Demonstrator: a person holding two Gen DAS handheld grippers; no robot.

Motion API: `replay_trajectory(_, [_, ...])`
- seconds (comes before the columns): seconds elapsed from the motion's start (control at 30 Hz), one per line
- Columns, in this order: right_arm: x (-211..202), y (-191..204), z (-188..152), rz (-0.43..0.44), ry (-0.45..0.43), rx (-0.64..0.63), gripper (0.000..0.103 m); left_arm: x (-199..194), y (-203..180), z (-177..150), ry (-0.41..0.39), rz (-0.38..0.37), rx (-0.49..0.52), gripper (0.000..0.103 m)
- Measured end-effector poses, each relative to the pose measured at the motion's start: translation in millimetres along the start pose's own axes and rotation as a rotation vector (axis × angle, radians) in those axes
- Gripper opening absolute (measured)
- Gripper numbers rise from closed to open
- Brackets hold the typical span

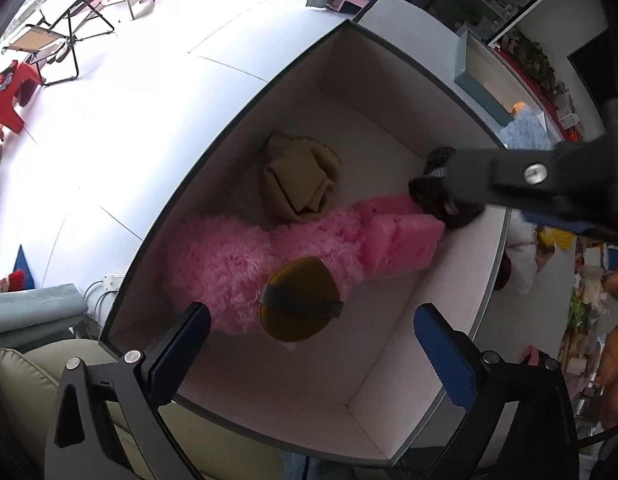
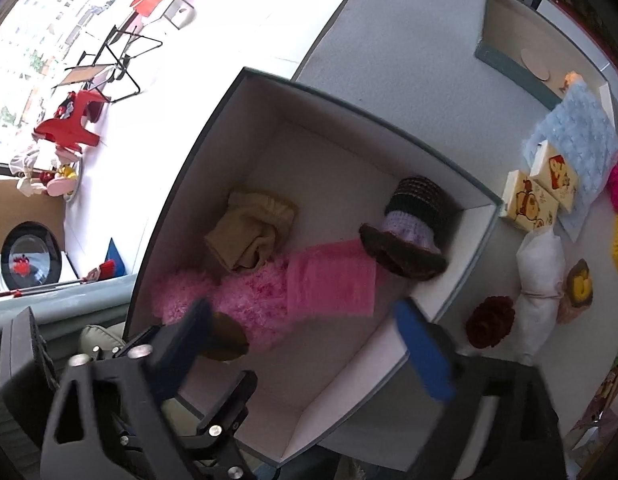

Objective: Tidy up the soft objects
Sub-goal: 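Open both tools to drop the disc and sponge into the box, then move both tools back toward the red rose and pink-and-black cap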

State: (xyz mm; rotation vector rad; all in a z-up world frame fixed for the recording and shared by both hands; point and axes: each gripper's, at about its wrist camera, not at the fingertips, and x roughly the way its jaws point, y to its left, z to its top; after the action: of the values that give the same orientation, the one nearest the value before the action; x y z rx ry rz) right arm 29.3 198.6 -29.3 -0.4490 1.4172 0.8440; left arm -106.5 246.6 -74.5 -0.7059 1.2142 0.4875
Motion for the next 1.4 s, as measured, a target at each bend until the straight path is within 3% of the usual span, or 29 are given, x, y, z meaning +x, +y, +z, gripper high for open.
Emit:
replay_trajectory(0.23, [-25.8, -34.4, -20.1, 0.007, -0.059, 0.068, 0.103, 7.6, -17.9, -6.8, 0.101, 0.02, 0.055, 0.102])
replay_trajectory(0.53, [-45.2, -120.7, -92.8, -0.024, -0.08, 0.301, 0.103, 1.2, -62.6, -12.5, 0.092, 0.068, 0.173, 0.102])
replay_trajectory(0.8, [-45.0, -193.2, -170.5, 0.0, -0.058, 0.532, 0.103, -8.3, -129.8, -20.0, 0.085, 0.057, 0.354, 0.102])
replay_trajectory(1.07, [-53.3, -248.0, -225.6, 0.004, -0.085, 0.7, 0.103, 9.0, -202.0, -38.3, 0.13, 0.059, 0.502, 0.102])
replay_trajectory(1.4, [-45.4, -299.2, -276.9, 0.009, -0.069, 0.828, 0.103, 54.0, -245.4, -49.1, 0.173, 0.14, 0.506, 0.102])
